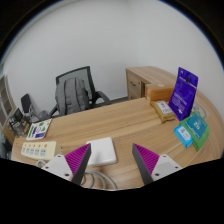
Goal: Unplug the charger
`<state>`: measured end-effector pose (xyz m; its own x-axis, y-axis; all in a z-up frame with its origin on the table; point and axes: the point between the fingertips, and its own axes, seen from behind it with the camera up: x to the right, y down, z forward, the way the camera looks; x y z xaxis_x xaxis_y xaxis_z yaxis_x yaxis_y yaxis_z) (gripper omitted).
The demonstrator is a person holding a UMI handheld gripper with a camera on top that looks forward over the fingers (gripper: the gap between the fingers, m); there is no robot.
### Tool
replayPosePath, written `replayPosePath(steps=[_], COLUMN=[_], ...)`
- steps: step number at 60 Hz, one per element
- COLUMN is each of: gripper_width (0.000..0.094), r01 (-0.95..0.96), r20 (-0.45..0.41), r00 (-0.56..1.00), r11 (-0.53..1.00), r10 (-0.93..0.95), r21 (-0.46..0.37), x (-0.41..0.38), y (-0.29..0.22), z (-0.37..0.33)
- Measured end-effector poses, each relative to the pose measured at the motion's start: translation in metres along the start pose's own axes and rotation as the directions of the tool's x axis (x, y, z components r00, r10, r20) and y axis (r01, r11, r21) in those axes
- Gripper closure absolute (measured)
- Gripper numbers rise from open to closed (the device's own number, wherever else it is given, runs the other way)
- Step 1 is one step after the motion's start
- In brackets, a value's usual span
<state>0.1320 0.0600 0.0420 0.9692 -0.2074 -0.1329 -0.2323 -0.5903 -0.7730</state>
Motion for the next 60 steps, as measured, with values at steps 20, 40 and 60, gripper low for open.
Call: replayPosePath(steps=[20,40,60], gripper_width=[0.0084,0.0079,0.0078], r01=[0.221,0.245,0.248], r20=[-0.026,-0.069,-0.045], r00=[0.975,0.968,0.968], r11=[0.973,0.965,0.965], r10=[-0.219,-0.240,-0.245], r21=[0.068,0.091,0.090], x=[-0.039,-0.060,-0.069], y=[-0.034,-0.022,-0.010], z=[-0.173,-0.272,-0.291])
